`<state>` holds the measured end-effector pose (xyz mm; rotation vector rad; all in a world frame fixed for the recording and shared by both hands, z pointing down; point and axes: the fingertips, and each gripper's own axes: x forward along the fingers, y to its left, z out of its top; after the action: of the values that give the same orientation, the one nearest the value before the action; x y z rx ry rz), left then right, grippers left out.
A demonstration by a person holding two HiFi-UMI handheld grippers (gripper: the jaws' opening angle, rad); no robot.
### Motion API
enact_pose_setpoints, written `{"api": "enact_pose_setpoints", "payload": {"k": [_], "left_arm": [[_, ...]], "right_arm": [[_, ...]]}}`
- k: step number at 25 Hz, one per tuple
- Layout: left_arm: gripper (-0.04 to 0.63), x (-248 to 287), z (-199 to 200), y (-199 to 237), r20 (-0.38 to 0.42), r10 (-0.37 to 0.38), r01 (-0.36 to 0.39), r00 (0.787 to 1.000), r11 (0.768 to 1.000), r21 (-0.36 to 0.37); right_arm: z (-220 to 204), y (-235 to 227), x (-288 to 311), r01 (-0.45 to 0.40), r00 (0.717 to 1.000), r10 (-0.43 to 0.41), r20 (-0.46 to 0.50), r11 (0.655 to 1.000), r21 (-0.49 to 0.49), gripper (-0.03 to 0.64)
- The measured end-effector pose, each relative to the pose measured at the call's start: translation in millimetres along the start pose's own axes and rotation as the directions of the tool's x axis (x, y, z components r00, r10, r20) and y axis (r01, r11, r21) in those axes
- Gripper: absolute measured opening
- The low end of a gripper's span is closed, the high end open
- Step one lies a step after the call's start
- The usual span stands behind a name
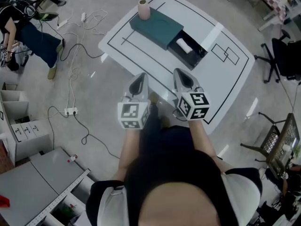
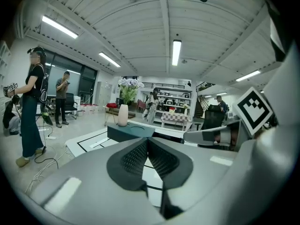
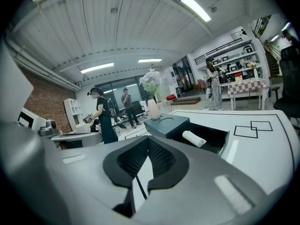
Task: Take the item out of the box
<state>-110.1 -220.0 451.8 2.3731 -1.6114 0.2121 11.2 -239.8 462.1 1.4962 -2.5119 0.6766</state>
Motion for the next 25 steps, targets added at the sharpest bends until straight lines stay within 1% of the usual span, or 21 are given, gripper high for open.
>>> {"api": "enact_pose_setpoints", "payload": {"k": [14, 18, 25], "left_arm": [[0.011, 60.1, 15.6, 25.1, -0.025, -0.106, 0.106, 0.994, 0.994, 0.015], [0.011, 75.5, 18.7, 25.8, -0.031, -0.130, 0.130, 0.991, 0.991, 0.013], [0.011, 101.7, 18.4, 21.9, -0.055, -0.182, 0.183, 0.982, 0.983, 0.017]], "right_arm": [[14.5, -14.6, 44.9, 0.068, 0.998, -0.068, 0.000, 0.997, 0.039, 0.002], [17.0, -25.5, 50.8, 0.092, 0.996, -0.093, 0.007, 0.993, 0.069, 0.000], [18.0, -42.3, 60.2, 0.133, 0.991, -0.134, 0.004, 0.987, 0.093, 0.001]]}}
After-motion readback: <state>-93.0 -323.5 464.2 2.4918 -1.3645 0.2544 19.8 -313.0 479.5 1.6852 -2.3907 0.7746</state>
